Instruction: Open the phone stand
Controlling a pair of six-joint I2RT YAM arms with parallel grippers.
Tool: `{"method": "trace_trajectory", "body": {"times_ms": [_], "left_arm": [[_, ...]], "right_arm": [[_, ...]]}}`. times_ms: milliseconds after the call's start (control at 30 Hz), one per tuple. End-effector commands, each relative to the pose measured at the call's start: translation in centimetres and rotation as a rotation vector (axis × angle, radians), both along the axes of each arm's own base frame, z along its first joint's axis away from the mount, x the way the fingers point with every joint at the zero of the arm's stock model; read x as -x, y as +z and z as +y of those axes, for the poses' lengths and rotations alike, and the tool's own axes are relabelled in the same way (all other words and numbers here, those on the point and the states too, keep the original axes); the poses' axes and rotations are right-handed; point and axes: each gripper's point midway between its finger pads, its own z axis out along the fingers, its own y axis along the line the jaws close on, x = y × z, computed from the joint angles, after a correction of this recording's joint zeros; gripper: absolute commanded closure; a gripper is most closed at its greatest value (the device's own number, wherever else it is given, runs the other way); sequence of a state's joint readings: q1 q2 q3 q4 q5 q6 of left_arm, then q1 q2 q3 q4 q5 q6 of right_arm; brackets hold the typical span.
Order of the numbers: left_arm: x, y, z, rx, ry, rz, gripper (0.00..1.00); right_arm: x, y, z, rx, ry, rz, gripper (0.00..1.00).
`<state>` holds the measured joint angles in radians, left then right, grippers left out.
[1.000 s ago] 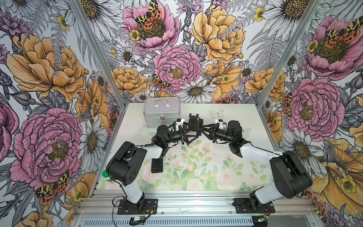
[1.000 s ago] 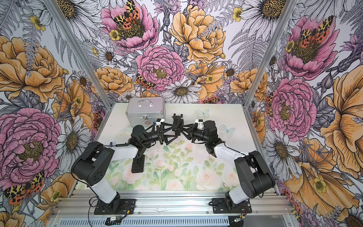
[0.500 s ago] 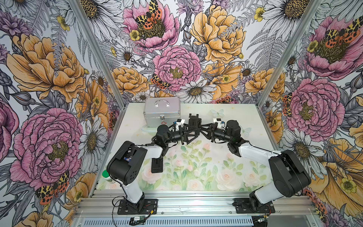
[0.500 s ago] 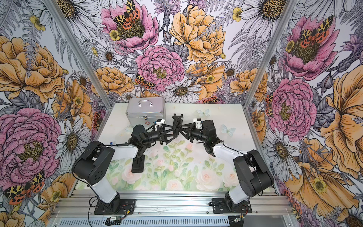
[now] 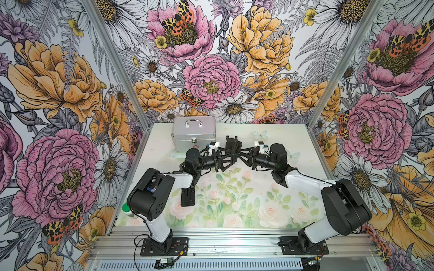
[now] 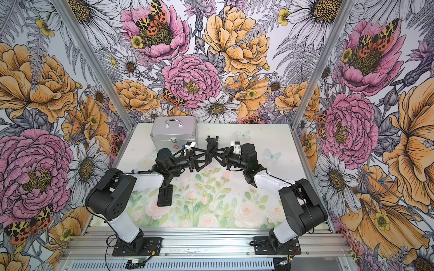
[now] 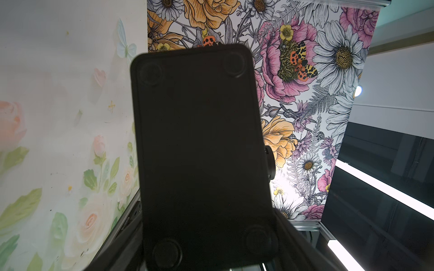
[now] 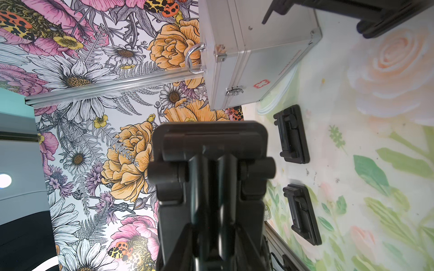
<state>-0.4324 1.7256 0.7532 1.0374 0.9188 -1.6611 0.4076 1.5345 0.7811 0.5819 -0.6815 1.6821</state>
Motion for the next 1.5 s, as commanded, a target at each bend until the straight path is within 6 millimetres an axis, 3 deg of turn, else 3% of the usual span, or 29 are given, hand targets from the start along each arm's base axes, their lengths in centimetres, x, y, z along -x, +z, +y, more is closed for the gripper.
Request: {"method": "trace_trajectory", "body": {"times_ms": [0, 233, 867, 1467], "left_arm": [[-1.5, 1.3, 2.3, 0.016, 0.083, -0.076, 0.36], [-2.1, 1.4, 3.6, 0.015, 0.105, -0.075, 0.37], [-0.3, 2.8, 2.2, 0.037, 0.062, -0.088, 0.39], [1.1, 2.8, 2.0, 0.039, 0.055, -0.087, 0.41]], "right_arm": [[0.0, 0.8, 0.2, -0.009, 0.016, -0.023, 1.00], [-0.2, 0.8, -0.1, -0.008, 0.009, -0.019, 1.00], [-2.1, 1.3, 2.1, -0.009, 0.029, -0.037, 1.00], [-2.4, 1.1, 2.3, -0.007, 0.036, -0.037, 1.00]]}}
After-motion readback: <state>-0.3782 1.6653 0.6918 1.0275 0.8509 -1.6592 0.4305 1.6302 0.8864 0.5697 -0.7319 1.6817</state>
